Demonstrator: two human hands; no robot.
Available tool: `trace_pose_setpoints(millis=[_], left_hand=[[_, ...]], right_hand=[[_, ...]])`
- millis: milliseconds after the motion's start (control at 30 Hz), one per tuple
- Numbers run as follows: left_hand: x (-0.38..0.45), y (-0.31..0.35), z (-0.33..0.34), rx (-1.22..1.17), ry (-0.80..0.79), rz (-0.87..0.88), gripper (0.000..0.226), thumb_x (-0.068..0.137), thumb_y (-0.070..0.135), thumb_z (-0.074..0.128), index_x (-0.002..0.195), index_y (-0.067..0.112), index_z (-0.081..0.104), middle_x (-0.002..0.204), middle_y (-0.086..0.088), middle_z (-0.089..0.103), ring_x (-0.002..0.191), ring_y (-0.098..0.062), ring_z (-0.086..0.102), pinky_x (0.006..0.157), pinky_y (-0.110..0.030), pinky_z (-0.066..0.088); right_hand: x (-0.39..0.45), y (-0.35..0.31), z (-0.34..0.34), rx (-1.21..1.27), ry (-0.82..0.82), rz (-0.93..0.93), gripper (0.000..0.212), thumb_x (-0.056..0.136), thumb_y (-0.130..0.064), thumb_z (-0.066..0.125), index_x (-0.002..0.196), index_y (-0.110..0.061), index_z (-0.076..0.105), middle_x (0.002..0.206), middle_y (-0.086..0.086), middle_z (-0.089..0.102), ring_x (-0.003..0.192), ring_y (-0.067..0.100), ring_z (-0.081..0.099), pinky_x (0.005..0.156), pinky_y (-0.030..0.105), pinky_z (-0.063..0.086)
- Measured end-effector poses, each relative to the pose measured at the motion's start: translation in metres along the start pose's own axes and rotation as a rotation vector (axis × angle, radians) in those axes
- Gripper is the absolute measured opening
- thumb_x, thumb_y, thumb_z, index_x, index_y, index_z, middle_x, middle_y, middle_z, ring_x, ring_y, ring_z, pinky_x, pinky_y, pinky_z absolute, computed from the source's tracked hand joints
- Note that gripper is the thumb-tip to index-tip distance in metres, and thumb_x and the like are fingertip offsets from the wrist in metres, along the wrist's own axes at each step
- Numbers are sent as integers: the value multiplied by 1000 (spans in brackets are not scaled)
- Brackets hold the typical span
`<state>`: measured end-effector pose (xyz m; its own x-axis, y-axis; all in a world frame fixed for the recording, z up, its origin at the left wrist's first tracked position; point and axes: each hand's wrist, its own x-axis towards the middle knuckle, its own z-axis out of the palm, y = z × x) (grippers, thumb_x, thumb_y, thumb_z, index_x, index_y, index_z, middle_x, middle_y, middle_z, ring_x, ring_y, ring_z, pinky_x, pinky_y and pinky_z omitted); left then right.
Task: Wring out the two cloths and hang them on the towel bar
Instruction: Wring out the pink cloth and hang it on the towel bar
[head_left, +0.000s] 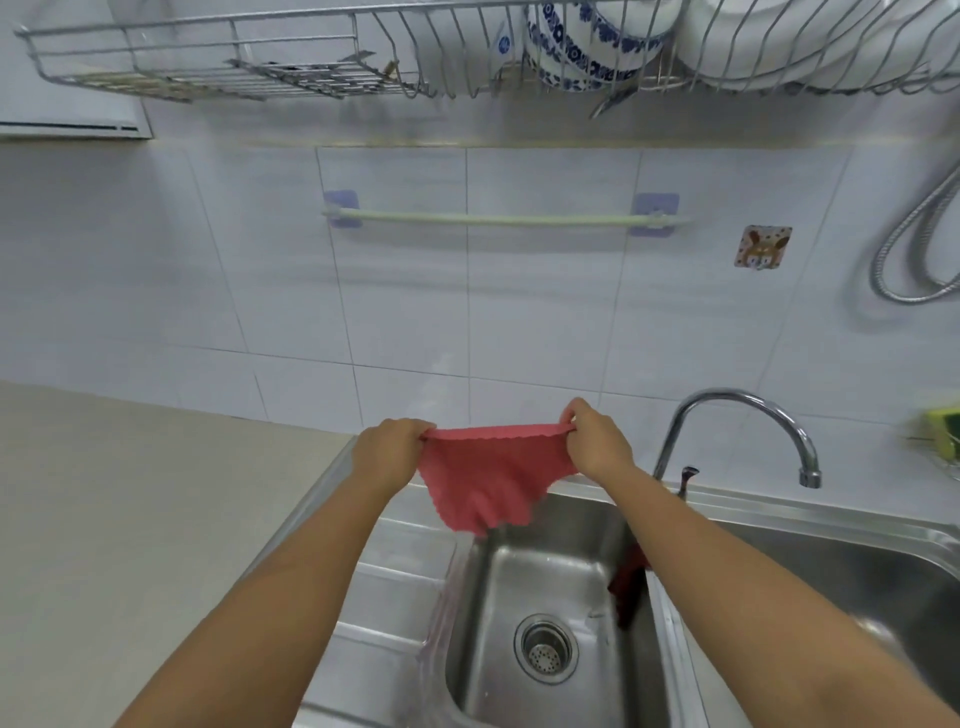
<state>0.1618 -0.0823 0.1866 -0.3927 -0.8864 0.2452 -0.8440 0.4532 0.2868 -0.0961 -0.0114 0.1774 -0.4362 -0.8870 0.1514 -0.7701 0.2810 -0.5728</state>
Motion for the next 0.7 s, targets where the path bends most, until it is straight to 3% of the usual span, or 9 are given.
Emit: trace_pose_setpoints(millis=[167, 367, 467, 700], left_hand=[[-3, -2, -8, -46, 19, -17, 28, 82, 8, 43, 86, 20, 68, 80, 0, 71, 78, -26, 66, 65, -32, 50], [-6, -19, -12, -61, -16, -19, 34, 81, 14, 42, 96, 23, 72, 90, 0, 73, 85, -24, 66, 73, -33, 53], [-3, -30, -16, -74, 22, -26, 35, 85, 12, 44, 100, 29, 71, 92, 2, 73, 89, -24, 65, 75, -33, 53], [-4, -53, -22, -43, 59, 6, 35, 87, 11, 45, 103, 29, 70, 92, 0, 74, 87, -26, 66, 71, -32, 51]], right_hand=[[-1, -14, -1, -8, 114, 20, 34, 81, 1, 39, 103, -18, 57, 97, 10, 66, 83, 31, 59, 66, 31, 42], [-10, -25, 10, -2, 159, 64, 27, 81, -7, 52, 83, -27, 70, 102, 3, 66, 95, 26, 62, 75, 36, 53], [-9, -39, 9, -26, 232, 78, 24, 83, -12, 57, 84, -28, 75, 105, 1, 58, 94, 25, 61, 70, 31, 48], [-11, -62, 19, -40, 253, 151, 33, 82, -7, 53, 89, -28, 77, 102, -6, 69, 89, 24, 64, 65, 26, 42]])
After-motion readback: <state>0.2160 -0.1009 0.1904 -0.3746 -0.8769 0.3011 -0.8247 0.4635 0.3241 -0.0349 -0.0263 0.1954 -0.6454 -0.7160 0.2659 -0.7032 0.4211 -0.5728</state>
